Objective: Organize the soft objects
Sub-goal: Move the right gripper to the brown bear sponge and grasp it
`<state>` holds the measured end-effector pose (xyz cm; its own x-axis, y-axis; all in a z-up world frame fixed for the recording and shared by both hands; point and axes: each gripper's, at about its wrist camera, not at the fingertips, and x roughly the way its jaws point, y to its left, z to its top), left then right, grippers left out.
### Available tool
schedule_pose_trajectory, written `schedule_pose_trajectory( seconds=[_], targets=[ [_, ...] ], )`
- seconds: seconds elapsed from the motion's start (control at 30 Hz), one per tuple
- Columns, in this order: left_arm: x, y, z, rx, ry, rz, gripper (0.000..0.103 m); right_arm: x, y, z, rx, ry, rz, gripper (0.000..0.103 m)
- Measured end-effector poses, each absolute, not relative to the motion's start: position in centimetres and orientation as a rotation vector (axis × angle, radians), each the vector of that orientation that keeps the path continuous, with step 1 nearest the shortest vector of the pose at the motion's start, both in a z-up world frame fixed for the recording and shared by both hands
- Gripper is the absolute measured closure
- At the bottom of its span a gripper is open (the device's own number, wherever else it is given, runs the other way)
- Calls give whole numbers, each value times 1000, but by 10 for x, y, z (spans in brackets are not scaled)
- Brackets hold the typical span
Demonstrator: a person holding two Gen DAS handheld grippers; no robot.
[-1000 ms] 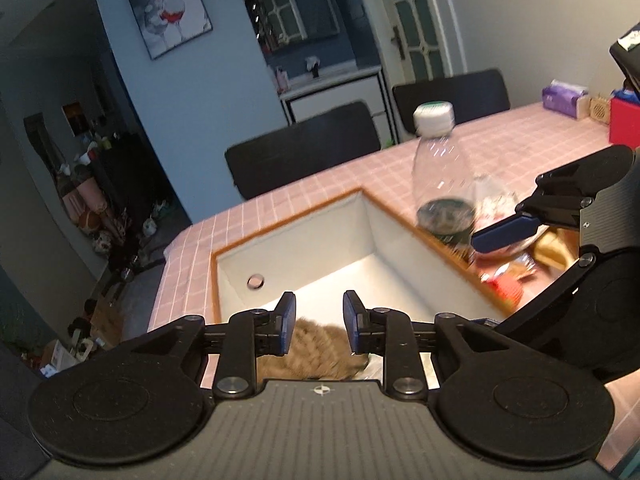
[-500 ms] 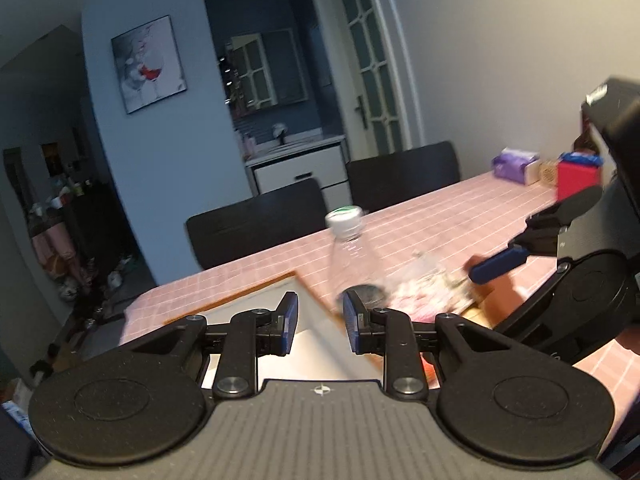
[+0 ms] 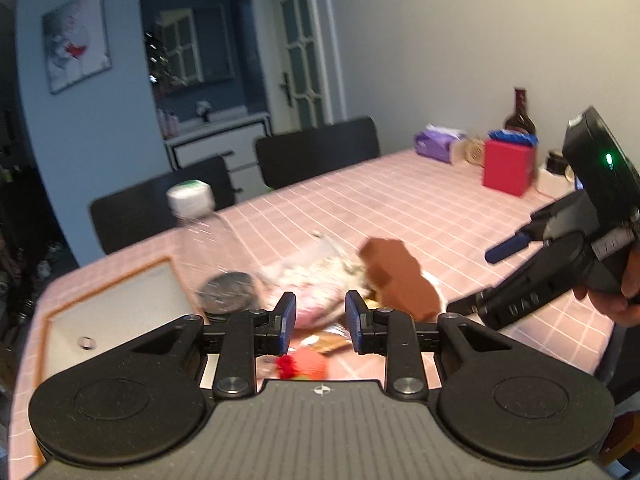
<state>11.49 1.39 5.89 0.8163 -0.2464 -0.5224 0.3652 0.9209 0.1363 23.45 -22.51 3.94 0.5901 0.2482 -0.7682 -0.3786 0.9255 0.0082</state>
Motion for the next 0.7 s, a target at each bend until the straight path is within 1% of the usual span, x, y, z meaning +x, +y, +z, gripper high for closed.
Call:
schedule_pose_trajectory(
  seconds=[0.1,0.17,0.3,0.47,0.63,0.67,0.7],
  targets=[
    [120,-2,45,244,560,-358,69,244,-238,31,-133,878,342,20],
    [126,-9,38,245,585,-374,64,248,-246,26,-117,888,336,20],
    [137,-23,23,262,622,-404,59,259,-255,20,-114,894,313,20],
    [152,-35,7,264,659,-403,47,274,-263,11,-114,920,308,21],
    [167,-47,-1,214,680,-423,45,290,-260,6,-96,939,325,22],
    [170,-48,-2,195,684,-435,44,292,-260,6,-87,936,326,24],
    [172,-50,-3,178,686,-444,44,294,-259,6,-81,939,327,30]
  ],
)
